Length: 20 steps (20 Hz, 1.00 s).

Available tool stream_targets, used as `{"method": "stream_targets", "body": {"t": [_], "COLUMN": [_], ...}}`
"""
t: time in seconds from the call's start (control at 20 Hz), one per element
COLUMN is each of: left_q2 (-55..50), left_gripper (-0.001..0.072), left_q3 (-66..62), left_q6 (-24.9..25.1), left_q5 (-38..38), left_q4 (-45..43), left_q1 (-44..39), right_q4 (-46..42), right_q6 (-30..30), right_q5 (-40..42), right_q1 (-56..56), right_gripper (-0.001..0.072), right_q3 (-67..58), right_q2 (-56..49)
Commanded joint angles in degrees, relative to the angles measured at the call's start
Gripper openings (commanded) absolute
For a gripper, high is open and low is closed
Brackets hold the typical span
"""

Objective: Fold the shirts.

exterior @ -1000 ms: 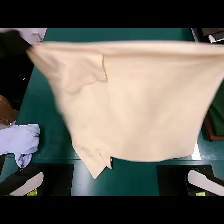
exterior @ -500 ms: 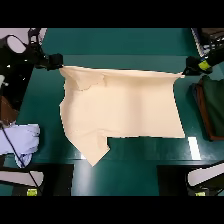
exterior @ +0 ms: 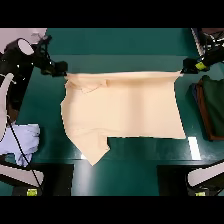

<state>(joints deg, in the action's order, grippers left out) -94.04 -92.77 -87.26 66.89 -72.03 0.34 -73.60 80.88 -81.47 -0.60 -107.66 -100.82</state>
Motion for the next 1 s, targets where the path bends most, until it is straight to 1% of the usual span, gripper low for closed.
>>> {"method": "stream_targets", "body": {"t": [0.0, 0.15, 0.25, 0.3, 0.35, 0.4, 0.45, 0.55, 0.65, 0.8, 0.95], "left_q2": [1.11, 1.11, 1.11, 1.33, 1.73, 2.34, 3.69, 7.50, 13.27, 25.07, 36.72], "left_gripper": [0.0022, 0.0023, 0.0024, 0.0069, 0.0338, 0.0487, 0.0486, 0.0487, 0.0487, 0.0487, 0.0487], "left_q3": [7.19, 12.48, 13.20, 13.18, 13.18, 13.18, 13.18, 13.20, 16.57, 31.17, 47.58], "left_q6": [0.70, 0.70, 0.63, 0.63, 0.63, 0.57, 0.46, 0.68, 0.63, 0.17, -2.84], "left_q5": [2.36, 0.44, 0.63, 0.66, 0.70, 1.20, 1.64, 4.61, 6.86, 7.21, 7.02], "left_q4": [0.28, 0.28, 0.33, 0.59, 0.87, 1.07, 0.98, -1.25, -4.98, -4.07, 0.52], "left_q1": [-0.07, -0.07, -0.07, -0.07, -0.07, -0.04, -0.04, -0.04, 0.09, 0.11, 0.11], "right_q4": [-1.40, -0.96, -0.81, 0.39, 2.21, 3.87, 5.55, 6.05, 6.21, 8.72, 12.68], "right_q6": [0.33, 0.70, 0.72, 0.72, 0.72, 0.72, 0.68, -0.72, -1.68, -1.68, -1.68], "right_q5": [0.37, 5.66, 9.05, 9.66, 9.53, 8.35, 6.21, 1.05, 0.57, 1.22, 3.56], "right_q1": [0.07, 0.22, 0.24, 0.20, 0.15, -0.04, -0.24, -0.22, -1.07, -2.91, -5.38], "right_gripper": [0.0014, 0.0015, 0.0015, 0.0035, 0.0221, 0.0437, 0.0445, 0.0445, 0.0445, 0.0445, 0.0445], "right_q3": [8.15, 18.78, 23.58, 25.27, 26.03, 26.14, 26.14, 26.67, 31.71, 41.38, 48.15], "right_q2": [2.91, 6.67, 8.87, 9.73, 10.12, 10.23, 10.32, 11.32, 15.78, 25.40, 34.91]}}
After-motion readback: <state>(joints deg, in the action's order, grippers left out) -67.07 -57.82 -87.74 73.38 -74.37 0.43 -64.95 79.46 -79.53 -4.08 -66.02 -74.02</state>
